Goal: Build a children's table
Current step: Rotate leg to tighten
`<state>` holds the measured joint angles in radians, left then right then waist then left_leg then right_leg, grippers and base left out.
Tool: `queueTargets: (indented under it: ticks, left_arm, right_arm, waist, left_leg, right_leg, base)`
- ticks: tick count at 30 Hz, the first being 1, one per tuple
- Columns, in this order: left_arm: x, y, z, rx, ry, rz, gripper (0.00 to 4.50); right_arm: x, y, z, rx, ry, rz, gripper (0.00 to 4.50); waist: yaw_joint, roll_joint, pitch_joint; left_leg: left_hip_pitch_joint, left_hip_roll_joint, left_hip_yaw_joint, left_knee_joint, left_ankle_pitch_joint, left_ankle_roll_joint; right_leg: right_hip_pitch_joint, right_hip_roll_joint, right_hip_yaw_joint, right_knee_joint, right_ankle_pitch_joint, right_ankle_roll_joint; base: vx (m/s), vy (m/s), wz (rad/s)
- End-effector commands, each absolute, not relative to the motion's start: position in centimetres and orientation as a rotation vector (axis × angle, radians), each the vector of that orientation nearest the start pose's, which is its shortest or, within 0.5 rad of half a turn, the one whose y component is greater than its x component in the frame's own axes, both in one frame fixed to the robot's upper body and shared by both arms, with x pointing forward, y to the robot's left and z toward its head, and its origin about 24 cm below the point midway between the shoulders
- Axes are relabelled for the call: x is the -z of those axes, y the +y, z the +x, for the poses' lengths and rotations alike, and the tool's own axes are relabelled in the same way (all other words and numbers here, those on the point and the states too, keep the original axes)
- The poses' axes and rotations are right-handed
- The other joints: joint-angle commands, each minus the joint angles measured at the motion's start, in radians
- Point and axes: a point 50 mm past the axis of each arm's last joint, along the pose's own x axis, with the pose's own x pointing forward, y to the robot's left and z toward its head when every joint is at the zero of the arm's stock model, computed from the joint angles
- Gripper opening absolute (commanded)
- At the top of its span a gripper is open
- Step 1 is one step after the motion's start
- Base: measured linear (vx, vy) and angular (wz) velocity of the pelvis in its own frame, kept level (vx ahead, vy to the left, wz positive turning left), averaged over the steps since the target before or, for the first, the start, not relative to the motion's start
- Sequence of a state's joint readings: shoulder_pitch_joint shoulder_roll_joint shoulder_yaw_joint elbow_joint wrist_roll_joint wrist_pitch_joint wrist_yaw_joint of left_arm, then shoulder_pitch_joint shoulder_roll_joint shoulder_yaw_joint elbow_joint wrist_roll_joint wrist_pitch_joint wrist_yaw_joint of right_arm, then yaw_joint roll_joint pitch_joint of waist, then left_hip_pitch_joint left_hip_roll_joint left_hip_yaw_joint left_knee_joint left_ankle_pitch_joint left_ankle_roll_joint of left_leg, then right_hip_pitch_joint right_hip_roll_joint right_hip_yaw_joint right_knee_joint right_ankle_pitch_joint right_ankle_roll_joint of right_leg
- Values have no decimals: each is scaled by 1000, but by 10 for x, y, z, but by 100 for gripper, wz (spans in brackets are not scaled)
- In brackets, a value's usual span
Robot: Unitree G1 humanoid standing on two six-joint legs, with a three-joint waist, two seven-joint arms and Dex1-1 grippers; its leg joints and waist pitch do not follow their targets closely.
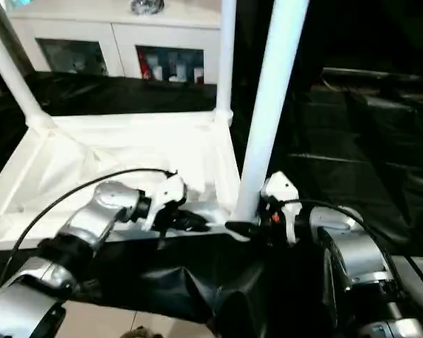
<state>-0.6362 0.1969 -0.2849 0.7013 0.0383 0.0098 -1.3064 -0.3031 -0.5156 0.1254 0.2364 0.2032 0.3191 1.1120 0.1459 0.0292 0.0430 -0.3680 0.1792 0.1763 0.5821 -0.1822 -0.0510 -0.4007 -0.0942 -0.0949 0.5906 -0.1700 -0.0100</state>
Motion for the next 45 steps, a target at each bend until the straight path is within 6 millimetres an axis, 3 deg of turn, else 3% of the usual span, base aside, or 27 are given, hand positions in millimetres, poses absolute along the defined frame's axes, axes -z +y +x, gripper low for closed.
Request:
queueTargets:
  ticks: [1, 4, 14, 16, 18, 20, 21, 22, 23, 26, 27, 29, 30, 31, 32, 33, 34, 35, 36, 37, 38, 39, 40, 42, 43, 44, 45]
  left_arm:
    - [-62, 62, 304, 1670, 269, 302, 0]
    - [-62, 63, 303, 1667, 274, 306, 0]
    - [-65, 52, 312, 1564, 256, 287, 0]
    - [-67, 38, 325, 1421, 235, 286, 0]
    - [-71, 23, 336, 1285, 207, 288, 0]
    - [-74, 18, 340, 1237, 197, 287, 0]
    - [-76, 13, 343, 1196, 190, 278, 0]
    - [-76, 13, 343, 1194, 190, 278, 0]
    - [-77, 10, 345, 1174, 185, 274, 0]
    - [-79, 6, 346, 1154, 170, 284, 0]
    - [-77, 4, 346, 1154, 168, 287, 0]
    - [-76, 4, 346, 1163, 158, 291, 0]
    - [-76, 4, 346, 1164, 155, 292, 0]
    - [-76, 4, 345, 1171, 151, 291, 0]
    - [-76, 4, 344, 1180, 145, 290, 0]
    - [-76, 4, 343, 1188, 136, 289, 0]
    - [-75, 4, 342, 1197, 122, 282, 0]
    - [-75, 4, 342, 1198, 117, 278, 0]
    - [-75, 4, 341, 1207, 108, 275, 0]
    - [-74, 4, 339, 1216, 98, 277, 0]
    - [-74, 4, 339, 1217, 97, 277, 0]
    - [-74, 4, 338, 1215, 80, 276, 0]
    - [-74, 4, 338, 1213, 78, 276, 0]
    - [-75, 7, 338, 1190, 52, 260, 0]
    - [-75, 7, 338, 1190, 51, 259, 0]
    - [-77, 12, 339, 1180, 35, 248, 28]
    - [-78, 15, 339, 1174, 31, 248, 44]
  right_arm:
    - [-49, -176, 271, -1178, 470, -142, 308]
    - [-48, -173, 270, -1195, 469, -127, 274]
    - [-41, -165, 271, -1133, 453, -88, 256]
    - [-30, -158, 282, -943, 454, -87, 256]
    - [-19, -151, 294, -742, 457, -89, 255]
    - [-16, -149, 298, -653, 474, -64, 255]
    - [-14, -148, 304, -549, 468, -46, 254]
    - [-14, -148, 304, -546, 468, -45, 254]
    - [-13, -145, 306, -510, 460, -31, 254]
    - [-13, -131, 308, -477, 440, -29, 254]
    - [-15, -123, 307, -513, 410, -43, 285]
    - [-17, -118, 305, -552, 397, 34, 304]
    - [-17, -117, 305, -556, 396, 49, 319]
    - [-18, -117, 305, -565, 391, 59, 322]
    - [-19, -117, 305, -570, 384, 50, 327]
    - [-22, -117, 305, -583, 369, 25, 327]
    - [-25, -121, 305, -603, 342, -20, 352]
    - [-27, -124, 305, -609, 331, -37, 352]
    - [-30, -131, 306, -616, 319, -55, 352]
    - [-33, -140, 305, -629, 307, -67, 352]
    - [-33, -141, 305, -632, 306, -69, 352]
    - [-39, -159, 303, -649, 286, -87, 352]
    - [-40, -160, 302, -651, 285, -89, 352]
    - [-47, -184, 299, -652, 275, -102, 352]
    - [-48, -186, 299, -654, 275, -103, 352]
    - [-56, -207, 291, -678, 275, -124, 360]
    - [-58, -214, 288, -689, 278, -135, 363]
  waist:
    - [-2, -21, -55]
    - [-2, -21, -56]
    - [-4, -22, -55]
    - [-9, -21, -53]
    - [-17, -22, -52]
    - [-20, -22, -51]
    - [-20, -20, -53]
    - [-24, -19, -53]
    - [-26, -13, -53]
    - [-29, -16, -57]
    - [-30, -14, -60]
    - [-29, -14, -60]
    - [-27, -14, -60]
    - [-28, -21, -60]
    - [-25, -16, -58]
    - [-26, -20, -57]
    - [-25, -17, -57]
    - [-22, -22, -58]
    - [-21, -21, -57]
    - [-21, -28, -57]
    - [-15, -26, -58]
    - [-10, -27, -59]
    - [-6, -25, -61]
    - [1, -23, -63]
    - [3, -27, -62]
    - [6, -18, -63]
    - [14, -22, -66]
  left_leg:
    - [7, 61, -15, -71, -222, 70]
    - [6, 60, -16, -71, -221, 65]
    - [7, 57, -17, -72, -223, 56]
    - [7, 56, -16, -73, -230, 48]
    - [11, 48, -19, -73, -264, 16]
    - [17, 45, -21, -74, -280, 7]
    - [13, 45, -24, -76, -277, 5]
    - [15, 47, -22, -76, -278, 6]
    - [13, 47, -25, -77, -279, 6]
    - [10, 47, -23, -76, -258, 13]
    - [7, 47, -21, -75, -239, 21]
    - [6, 44, -18, -72, -220, 36]
    - [6, 45, -18, -71, -214, 46]
    - [5, 45, -17, -71, -213, 50]
    - [6, 47, -18, -72, -215, 53]
    - [5, 47, -18, -73, -219, 54]
    - [8, 49, -19, -74, -228, 51]
    - [9, 50, -18, -73, -229, 51]
    - [7, 50, -18, -73, -224, 55]
    - [7, 50, -17, -73, -220, 59]
    - [6, 50, -17, -70, -209, 67]
    - [5, 50, -16, -67, -191, 77]
    - [8, 51, -15, -66, -183, 82]
    - [5, 51, -15, -62, -157, 100]
    - [5, 52, -15, -62, -155, 102]
    - [3, 52, -15, -60, -155, 111]
    - [2, 57, -16, -55, -148, 123]
  right_leg:
    - [50, -76, 54, -77, -309, -193]
    - [51, -77, 54, -78, -315, -186]
    - [49, -76, 53, -81, -334, -176]
    - [46, -74, 54, -84, -351, -167]
    - [45, -75, 49, -91, -420, -148]
    - [40, -74, 49, -98, -461, -130]
    - [47, -77, 48, -100, -466, -117]
    - [40, -75, 51, -99, -446, -117]
    - [43, -76, 50, -98, -438, -121]
    - [45, -74, 52, -92, -365, -134]
    - [49, -72, 53, -85, -298, -149]
    - [52, -72, 53, -82, -260, -161]
    - [53, -73, 53, -82, -253, -166]
    - [54, -73, 53, -82, -256, -167]
    - [54, -75, 52, -83, -274, -168]
    - [54, -75, 52, -85, -287, -165]
    - [52, -76, 52, -86, -308, -160]
    - [52, -76, 52, -86, -316, -157]
    - [53, -75, 53, -84, -301, -160]
    - [53, -75, 53, -84, -295, -160]
    - [55, -76, 54, -82, -281, -161]
    - [56, -77, 54, -79, -259, -166]
    - [56, -76, 54, -78, -246, -168]
    - [56, -76, 54, -72, -200, -179]
    - [60, -75, 53, -73, -195, -179]
    - [60, -76, 53, -72, -185, -187]
    - [64, -77, 54, -66, -156, -199]
  base:
    - [0, 0, 0]
    - [0, 0, 0]
    - [0, 0, 0]
    - [0, 0, 0]
    - [0, 0, 0]
    - [0, 0, 0]
    - [0, 0, 0]
    - [0, 0, 0]
    - [0, 0, 0]
    - [0, 0, 0]
    - [0, 0, 0]
    - [0, 0, 0]
    - [0, 0, 0]
    - [0, 0, 0]
    - [0, 0, 0]
    - [0, 0, 0]
    - [0, 0, 0]
    - [0, 0, 0]
    - [0, 0, 0]
    - [0, 0, 0]
    - [0, 0, 0]
    - [0, 0, 0]
    - [0, 0, 0]
    - [0, 0, 0]
    - [0, 0, 0]
    - [0, 0, 0]
    - [0, 0, 0]
